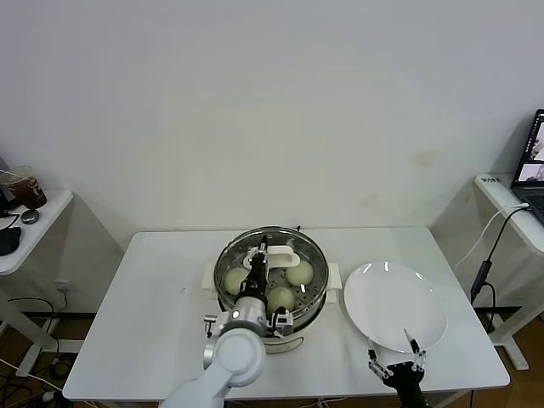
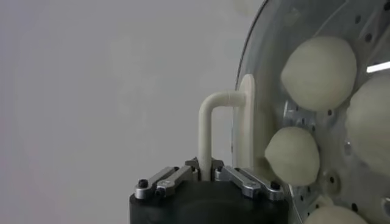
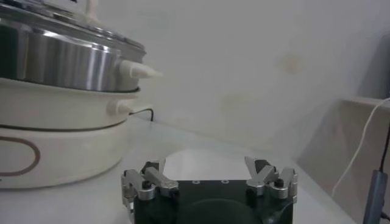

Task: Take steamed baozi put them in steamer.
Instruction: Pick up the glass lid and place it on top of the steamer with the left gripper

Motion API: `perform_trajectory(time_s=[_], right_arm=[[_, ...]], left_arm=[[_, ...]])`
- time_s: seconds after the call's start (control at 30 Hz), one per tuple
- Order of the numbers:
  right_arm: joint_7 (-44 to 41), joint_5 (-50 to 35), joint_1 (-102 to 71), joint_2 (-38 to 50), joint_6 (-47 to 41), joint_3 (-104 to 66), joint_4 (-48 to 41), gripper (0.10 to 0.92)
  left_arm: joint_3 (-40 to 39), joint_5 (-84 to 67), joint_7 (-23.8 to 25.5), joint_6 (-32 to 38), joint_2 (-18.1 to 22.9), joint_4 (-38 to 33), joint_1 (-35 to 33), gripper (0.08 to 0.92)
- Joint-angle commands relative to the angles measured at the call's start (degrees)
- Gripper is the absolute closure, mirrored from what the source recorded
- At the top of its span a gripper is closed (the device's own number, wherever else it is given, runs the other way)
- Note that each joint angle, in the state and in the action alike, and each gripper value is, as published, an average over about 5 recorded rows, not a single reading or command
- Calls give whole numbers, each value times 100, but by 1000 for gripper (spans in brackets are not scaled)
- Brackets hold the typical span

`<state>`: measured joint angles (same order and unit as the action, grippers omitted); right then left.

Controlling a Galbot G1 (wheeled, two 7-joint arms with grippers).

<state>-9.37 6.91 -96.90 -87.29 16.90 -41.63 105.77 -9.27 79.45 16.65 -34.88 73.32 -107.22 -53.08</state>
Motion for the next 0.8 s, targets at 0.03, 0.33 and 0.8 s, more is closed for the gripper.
perform_trajectory(time_s=[0.03, 0.33, 0.8], right_arm=[[-2, 11, -4, 11, 4, 13, 3, 203], [-12, 20, -22, 21, -4, 32, 5, 203], [-15, 37, -62, 8, 13, 64, 11, 203]], left_arm=[[-13, 133, -10, -19, 164, 112, -45, 826], [125, 108, -42, 2, 124, 65, -168, 826], [162, -193, -257, -1, 199, 30, -300, 826]])
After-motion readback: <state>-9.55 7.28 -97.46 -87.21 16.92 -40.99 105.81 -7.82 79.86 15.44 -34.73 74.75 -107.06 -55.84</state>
